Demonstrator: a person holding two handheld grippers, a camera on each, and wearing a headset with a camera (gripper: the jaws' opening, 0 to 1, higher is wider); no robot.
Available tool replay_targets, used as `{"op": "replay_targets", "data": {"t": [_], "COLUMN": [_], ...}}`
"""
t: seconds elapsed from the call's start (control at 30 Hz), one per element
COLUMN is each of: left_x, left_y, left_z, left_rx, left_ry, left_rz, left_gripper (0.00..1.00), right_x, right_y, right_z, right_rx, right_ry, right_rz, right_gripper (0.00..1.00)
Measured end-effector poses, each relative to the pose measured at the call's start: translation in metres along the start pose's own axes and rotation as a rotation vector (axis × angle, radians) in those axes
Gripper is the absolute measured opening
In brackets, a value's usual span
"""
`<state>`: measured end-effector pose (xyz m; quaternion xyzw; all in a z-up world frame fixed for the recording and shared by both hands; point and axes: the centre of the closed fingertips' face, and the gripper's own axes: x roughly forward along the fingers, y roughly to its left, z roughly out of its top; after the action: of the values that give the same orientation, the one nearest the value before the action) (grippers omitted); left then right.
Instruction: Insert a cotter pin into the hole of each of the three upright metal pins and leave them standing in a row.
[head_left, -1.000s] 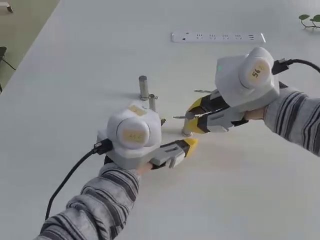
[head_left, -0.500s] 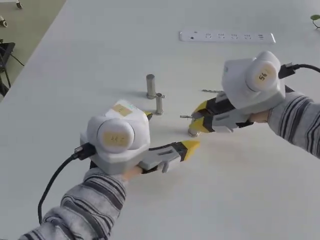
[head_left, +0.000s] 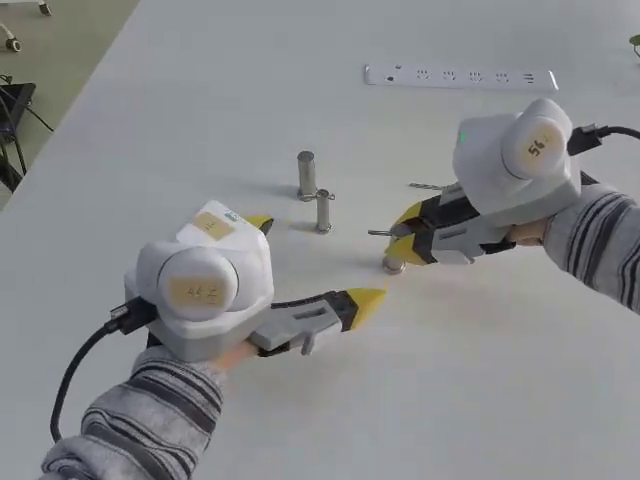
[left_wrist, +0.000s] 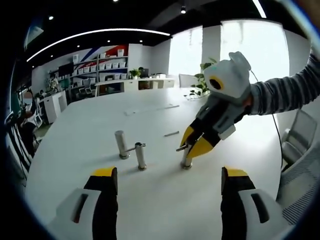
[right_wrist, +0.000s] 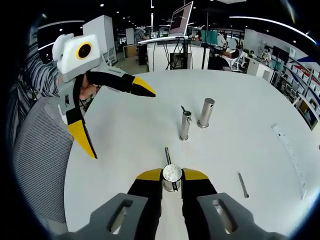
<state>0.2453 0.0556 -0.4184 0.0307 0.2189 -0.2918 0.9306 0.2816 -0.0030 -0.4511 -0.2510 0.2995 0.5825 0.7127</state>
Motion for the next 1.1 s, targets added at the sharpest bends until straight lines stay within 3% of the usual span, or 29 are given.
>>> {"op": "replay_targets", "data": {"t": [0.37, 0.77, 1.1], "left_x": [-0.003, -0.005, -0.004], "left_y": [0.004, 0.013, 0.012], "left_z": [0.001, -0.001, -0.002], "left_rx": [-0.008, -0.02, -0.025], "left_ry": [-0.006, -0.004, -0.005], "left_rz": [0.0, 0.013, 0.007], "left_gripper": [0.94, 0.95, 0.95], "right_x": [-0.001, 0.007, 0.012], "right_y": [-0.021, -0.035, -0.04], "right_z": [0.005, 0.012, 0.009], "right_rx": [-0.009, -0.04, -0.031], "right_ry": [0.006, 0.02, 0.027], "right_rz": [-0.023, -0.007, 0.002], "right_gripper": [0.08, 0.08, 0.08]}}
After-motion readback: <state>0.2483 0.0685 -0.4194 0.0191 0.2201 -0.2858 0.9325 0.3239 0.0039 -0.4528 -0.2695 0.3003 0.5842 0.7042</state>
